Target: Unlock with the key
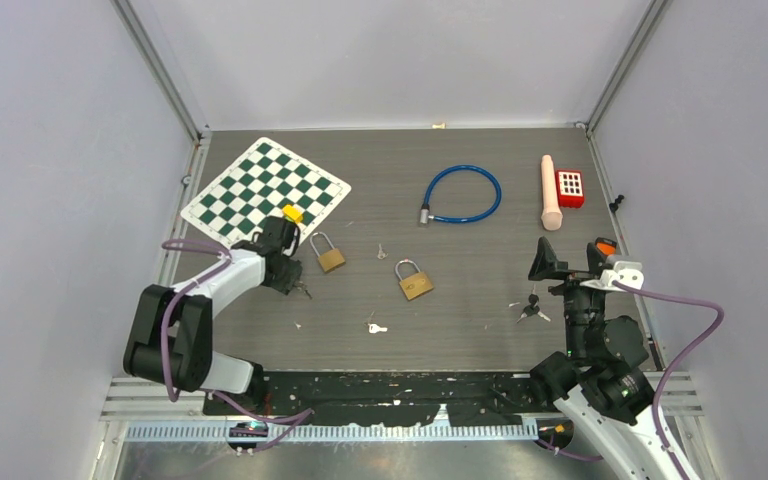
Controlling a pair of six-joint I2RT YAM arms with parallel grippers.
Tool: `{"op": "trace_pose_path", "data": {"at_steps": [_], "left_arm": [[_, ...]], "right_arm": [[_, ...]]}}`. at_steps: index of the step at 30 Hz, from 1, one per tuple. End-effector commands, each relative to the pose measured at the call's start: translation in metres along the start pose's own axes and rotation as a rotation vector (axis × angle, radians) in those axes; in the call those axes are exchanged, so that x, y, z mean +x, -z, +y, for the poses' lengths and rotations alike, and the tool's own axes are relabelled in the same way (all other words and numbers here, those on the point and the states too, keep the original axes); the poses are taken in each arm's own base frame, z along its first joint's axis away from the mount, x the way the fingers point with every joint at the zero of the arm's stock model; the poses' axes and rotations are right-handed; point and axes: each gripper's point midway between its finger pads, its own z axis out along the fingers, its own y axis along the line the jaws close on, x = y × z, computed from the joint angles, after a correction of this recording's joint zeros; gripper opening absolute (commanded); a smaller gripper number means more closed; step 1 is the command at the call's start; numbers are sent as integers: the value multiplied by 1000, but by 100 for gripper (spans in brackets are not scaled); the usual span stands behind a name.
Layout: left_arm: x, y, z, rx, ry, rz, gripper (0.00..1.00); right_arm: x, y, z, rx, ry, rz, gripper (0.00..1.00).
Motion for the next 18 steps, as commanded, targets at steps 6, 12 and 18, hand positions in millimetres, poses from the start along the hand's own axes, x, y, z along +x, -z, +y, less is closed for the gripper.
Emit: {"op": "trace_pose_path", "data": {"at_steps": [6, 12, 18], "left_arm": [[7, 1, -2, -2, -80, 55, 4], [10, 12, -6, 65, -232, 90, 0], [11, 30, -8, 178, -394, 90, 0]], "right_arm": [[-18, -1, -1, 5, -14, -37, 95], [-19, 0, 0, -9, -17, -36, 95], [-15, -4, 18, -83, -3, 12, 95]]}}
